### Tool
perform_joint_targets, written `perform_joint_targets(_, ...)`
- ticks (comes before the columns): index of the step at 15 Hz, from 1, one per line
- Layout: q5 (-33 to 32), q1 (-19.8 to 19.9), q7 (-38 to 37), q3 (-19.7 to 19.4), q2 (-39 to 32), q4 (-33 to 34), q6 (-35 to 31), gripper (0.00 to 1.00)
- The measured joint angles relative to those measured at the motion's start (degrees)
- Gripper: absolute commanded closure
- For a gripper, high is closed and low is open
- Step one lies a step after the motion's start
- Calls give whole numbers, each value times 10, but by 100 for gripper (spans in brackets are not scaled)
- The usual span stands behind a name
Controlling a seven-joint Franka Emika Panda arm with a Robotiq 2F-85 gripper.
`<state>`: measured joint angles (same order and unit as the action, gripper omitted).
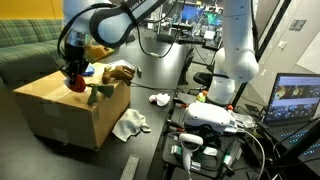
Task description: Put the objects on top of the box on to the table and the objects on the table on top of the box
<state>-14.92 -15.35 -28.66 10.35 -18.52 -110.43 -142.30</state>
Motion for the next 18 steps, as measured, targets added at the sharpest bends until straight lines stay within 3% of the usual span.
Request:
perform_joint_targets(5, 0, -22, 3, -33, -59, 43, 2, 96)
perform_joint_targets(10, 0, -40, 3, -57, -75, 66, 9, 96)
perform_joint_targets(11, 0, -42, 3, -61, -76, 69, 11, 69)
perform_joint_targets(12, 0, -43, 3, -63, -77, 71, 13, 57)
perform_joint_targets(18, -1, -48, 3, -78, -78, 76, 23, 12)
